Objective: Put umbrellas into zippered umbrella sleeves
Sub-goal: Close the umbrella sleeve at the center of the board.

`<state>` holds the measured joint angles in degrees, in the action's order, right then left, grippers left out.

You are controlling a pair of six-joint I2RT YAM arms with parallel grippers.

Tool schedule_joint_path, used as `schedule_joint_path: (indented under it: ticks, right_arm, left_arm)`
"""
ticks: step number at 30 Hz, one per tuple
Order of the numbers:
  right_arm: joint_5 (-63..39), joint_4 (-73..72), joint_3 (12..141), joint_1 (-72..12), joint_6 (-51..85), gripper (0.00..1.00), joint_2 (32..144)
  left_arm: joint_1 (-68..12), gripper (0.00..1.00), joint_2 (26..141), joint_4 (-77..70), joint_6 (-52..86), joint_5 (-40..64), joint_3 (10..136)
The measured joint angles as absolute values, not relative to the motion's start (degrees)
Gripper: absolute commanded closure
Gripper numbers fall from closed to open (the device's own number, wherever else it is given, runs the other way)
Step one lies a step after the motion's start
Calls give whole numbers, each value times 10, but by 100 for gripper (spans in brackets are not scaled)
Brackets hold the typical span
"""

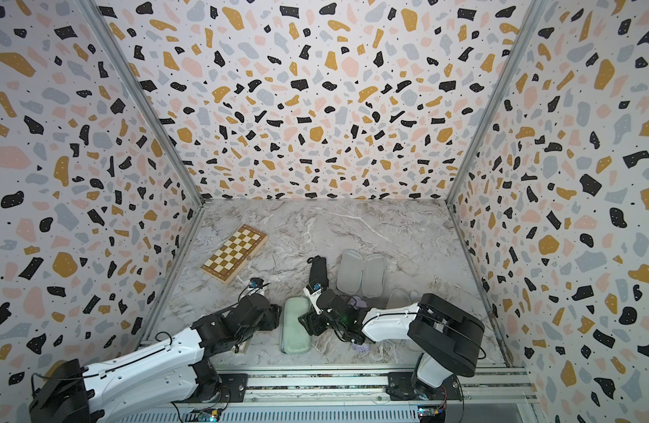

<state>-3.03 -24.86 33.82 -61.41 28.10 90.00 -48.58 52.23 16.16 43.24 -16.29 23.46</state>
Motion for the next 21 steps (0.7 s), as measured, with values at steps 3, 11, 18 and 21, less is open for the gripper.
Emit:
schedule_joint_path:
  ticks: [3,11,18,21]
  right_arm:
    - [-34,-253,338,-614,282,25,901]
    - [-65,-272,336,-606,282,22,902]
    - [-84,-275,312,-592,272,21,881]
    - [-102,-282,281,-571,266,22,848]
  left_arm:
    - [-486,16,510,139,438,-141,218]
    - [-486,16,558,39,463,-58,175]
    - [-485,38,623,-14,480,-15,191]
    - [-485,46,619,-13,490,-11,191]
